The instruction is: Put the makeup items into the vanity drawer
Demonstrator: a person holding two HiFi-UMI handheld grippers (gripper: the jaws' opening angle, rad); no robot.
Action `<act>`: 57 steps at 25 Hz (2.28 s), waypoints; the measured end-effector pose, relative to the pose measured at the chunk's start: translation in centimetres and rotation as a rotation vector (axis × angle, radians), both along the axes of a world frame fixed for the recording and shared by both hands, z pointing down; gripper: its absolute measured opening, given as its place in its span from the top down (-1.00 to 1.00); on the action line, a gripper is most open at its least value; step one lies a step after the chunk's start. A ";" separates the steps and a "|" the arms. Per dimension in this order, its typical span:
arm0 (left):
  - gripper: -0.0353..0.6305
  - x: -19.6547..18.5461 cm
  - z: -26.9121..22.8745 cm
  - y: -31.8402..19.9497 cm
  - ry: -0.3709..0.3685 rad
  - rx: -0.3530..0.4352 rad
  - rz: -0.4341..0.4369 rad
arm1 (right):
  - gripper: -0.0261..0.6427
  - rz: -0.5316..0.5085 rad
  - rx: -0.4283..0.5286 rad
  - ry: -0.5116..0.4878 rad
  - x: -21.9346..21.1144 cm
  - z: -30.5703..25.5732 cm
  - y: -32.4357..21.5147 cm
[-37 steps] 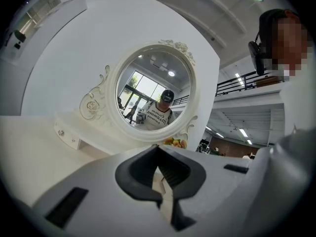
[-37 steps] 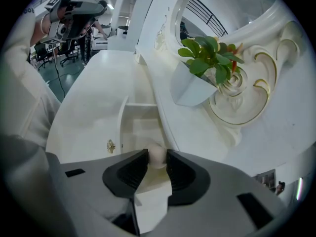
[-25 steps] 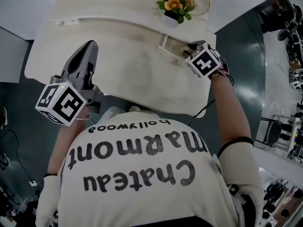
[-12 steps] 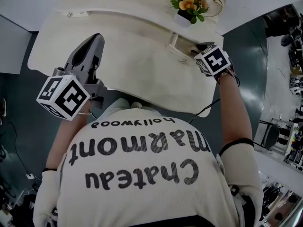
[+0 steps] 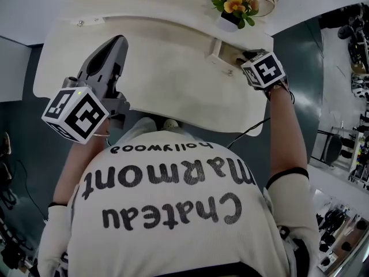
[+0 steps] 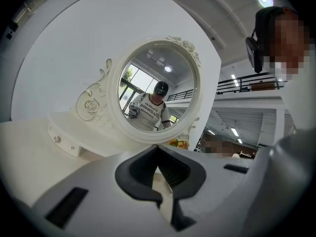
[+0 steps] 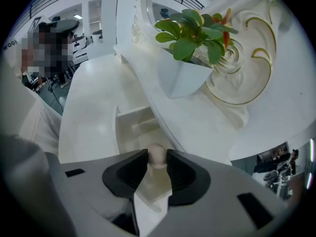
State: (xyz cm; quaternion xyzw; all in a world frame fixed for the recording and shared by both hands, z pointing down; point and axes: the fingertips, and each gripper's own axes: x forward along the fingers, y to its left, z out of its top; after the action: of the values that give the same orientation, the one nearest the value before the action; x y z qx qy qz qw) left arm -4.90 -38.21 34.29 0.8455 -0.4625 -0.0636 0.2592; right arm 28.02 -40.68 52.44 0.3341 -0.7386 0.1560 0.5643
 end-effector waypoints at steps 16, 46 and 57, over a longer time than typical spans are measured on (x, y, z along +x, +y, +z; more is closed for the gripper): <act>0.87 -0.9 0.6 -1.2 0.002 -0.023 0.030 | 0.50 0.087 0.013 -0.024 -0.2 -0.2 -0.4; 0.87 5.1 -2.3 -1.1 0.014 0.066 0.166 | 0.69 0.613 0.344 -0.552 -0.4 -8.8 4.0; 0.87 9.5 -0.3 -0.1 -0.057 0.094 0.258 | 0.78 0.886 0.678 -0.979 -1.6 -16.2 5.5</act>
State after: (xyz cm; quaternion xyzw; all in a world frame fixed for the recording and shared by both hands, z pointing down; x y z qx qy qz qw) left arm 4.57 -38.35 34.03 0.9107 -0.3535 -0.0273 0.2119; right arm 26.46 -35.16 36.20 0.6490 -0.7092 0.2635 -0.0794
